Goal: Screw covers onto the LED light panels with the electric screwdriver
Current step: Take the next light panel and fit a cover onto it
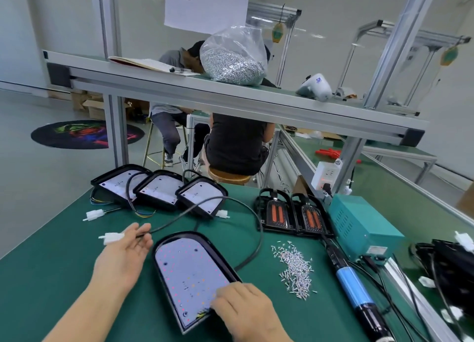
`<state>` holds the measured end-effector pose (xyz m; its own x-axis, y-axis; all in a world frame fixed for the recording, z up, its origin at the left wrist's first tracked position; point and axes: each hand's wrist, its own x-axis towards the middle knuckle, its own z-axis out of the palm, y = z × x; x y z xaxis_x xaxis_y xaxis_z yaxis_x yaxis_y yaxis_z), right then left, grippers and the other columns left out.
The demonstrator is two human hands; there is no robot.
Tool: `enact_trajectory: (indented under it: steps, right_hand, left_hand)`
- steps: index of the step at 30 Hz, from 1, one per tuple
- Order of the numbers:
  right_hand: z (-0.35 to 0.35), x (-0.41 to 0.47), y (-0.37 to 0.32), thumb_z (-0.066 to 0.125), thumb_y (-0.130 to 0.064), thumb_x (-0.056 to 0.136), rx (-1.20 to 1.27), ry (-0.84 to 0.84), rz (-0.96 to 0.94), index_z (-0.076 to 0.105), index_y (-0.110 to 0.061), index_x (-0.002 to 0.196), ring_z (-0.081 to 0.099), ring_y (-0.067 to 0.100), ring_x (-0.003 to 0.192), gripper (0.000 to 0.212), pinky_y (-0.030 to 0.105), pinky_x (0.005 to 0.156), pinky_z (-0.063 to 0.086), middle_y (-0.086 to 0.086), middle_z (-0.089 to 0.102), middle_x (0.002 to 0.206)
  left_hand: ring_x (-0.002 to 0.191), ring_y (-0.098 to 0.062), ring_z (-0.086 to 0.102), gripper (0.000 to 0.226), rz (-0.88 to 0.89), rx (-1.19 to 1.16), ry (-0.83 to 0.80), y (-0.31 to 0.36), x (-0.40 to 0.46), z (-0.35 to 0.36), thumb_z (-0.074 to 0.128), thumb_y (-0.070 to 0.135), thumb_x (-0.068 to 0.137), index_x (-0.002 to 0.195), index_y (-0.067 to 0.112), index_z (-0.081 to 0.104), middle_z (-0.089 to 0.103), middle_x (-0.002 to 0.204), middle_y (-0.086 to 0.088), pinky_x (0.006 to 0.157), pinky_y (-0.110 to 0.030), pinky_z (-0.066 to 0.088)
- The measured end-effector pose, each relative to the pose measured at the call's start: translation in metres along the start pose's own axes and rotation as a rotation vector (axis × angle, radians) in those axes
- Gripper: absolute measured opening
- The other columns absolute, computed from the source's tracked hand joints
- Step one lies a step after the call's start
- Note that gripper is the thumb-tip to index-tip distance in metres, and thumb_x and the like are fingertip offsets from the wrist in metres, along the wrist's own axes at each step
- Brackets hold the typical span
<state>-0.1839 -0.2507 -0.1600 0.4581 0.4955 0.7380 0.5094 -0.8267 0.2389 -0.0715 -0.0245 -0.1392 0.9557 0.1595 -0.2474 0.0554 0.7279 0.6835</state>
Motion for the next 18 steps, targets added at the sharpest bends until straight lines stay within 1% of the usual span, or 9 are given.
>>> enact_trajectory:
  steps: [2,4,7,9,10,13,15,16,18]
  right_hand:
    - [-0.004,-0.006,0.002,0.045,-0.007,0.089,0.003,0.015,0.002,0.068,-0.023,0.062,0.060,0.013,0.061,0.039,0.018,0.059,0.047,-0.007,0.065,0.072]
    - [-0.010,-0.010,0.006,0.047,-0.006,0.087,0.012,-0.017,-0.012,0.069,-0.021,0.065,0.060,0.015,0.063,0.034,0.019,0.059,0.047,-0.005,0.066,0.074]
    - [-0.019,-0.012,0.012,0.056,-0.006,0.076,0.042,-0.129,-0.010,0.071,-0.020,0.073,0.062,0.014,0.068,0.021,0.020,0.061,0.047,-0.006,0.067,0.080]
    - [-0.023,-0.012,0.014,0.058,-0.002,0.070,0.080,-0.191,0.012,0.071,-0.020,0.078,0.061,0.014,0.071,0.024,0.020,0.061,0.045,-0.007,0.066,0.082]
    - [-0.023,-0.010,0.014,0.060,-0.001,0.067,0.110,-0.210,0.013,0.071,-0.020,0.080,0.061,0.014,0.072,0.026,0.020,0.062,0.044,-0.007,0.066,0.083]
    - [-0.025,-0.010,0.015,0.073,0.005,0.057,0.193,-0.250,0.030,0.072,-0.018,0.087,0.062,0.016,0.076,0.038,0.021,0.067,0.045,-0.005,0.066,0.088]
    - [-0.028,-0.011,0.017,0.076,0.008,0.055,0.237,-0.257,0.049,0.073,-0.016,0.091,0.064,0.017,0.079,0.043,0.023,0.074,0.049,-0.004,0.068,0.090]
    - [-0.030,-0.012,0.018,0.076,0.008,0.055,0.252,-0.266,0.058,0.074,-0.016,0.094,0.064,0.017,0.081,0.046,0.024,0.077,0.050,-0.004,0.068,0.091]
    - [-0.034,-0.014,0.020,0.074,0.009,0.056,0.276,-0.293,0.078,0.074,-0.016,0.099,0.064,0.017,0.084,0.050,0.025,0.082,0.050,-0.004,0.069,0.094]
  left_hand:
    - [0.070,-0.016,0.049,0.019,-0.013,0.108,0.020,-0.007,-0.005,-0.002,0.038,0.008,0.101,0.088,0.013,0.051,0.068,0.067,-0.003,0.054,-0.018,0.054]
    - [0.067,-0.016,0.046,0.019,-0.012,0.222,0.026,-0.012,-0.010,-0.001,0.039,0.008,0.100,0.085,0.014,0.049,0.063,0.074,-0.008,0.060,-0.024,0.049]
    - [0.063,-0.015,0.044,0.016,0.021,0.414,0.034,-0.018,-0.013,0.005,0.043,0.005,0.097,0.085,0.015,0.047,0.054,0.080,-0.007,0.062,-0.025,0.039]
    - [0.062,-0.016,0.047,0.008,0.027,0.484,0.064,-0.022,-0.013,0.008,0.045,0.006,0.097,0.093,0.012,0.049,0.051,0.079,-0.005,0.060,-0.025,0.040]
    - [0.059,-0.017,0.051,0.009,0.014,0.488,0.093,-0.021,-0.013,0.007,0.043,0.008,0.098,0.093,0.011,0.050,0.050,0.080,-0.006,0.059,-0.025,0.041]
    - [0.043,-0.015,0.060,0.022,-0.088,0.447,0.161,-0.019,-0.014,0.002,0.040,0.009,0.100,0.079,0.010,0.049,0.051,0.079,-0.008,0.045,-0.022,0.050]
    - [0.055,-0.023,0.058,0.021,-0.139,0.537,0.157,-0.017,-0.019,0.001,0.042,0.007,0.098,0.078,0.008,0.048,0.051,0.078,-0.009,0.032,-0.016,0.044]
    - [0.058,-0.024,0.053,0.020,-0.154,0.616,0.140,-0.017,-0.023,0.002,0.043,0.005,0.097,0.077,0.007,0.048,0.051,0.076,-0.010,0.030,-0.015,0.042]
    - [0.054,-0.022,0.044,0.018,-0.173,0.794,0.078,-0.019,-0.034,0.004,0.047,0.001,0.092,0.074,0.005,0.049,0.050,0.070,-0.010,0.028,-0.016,0.038]
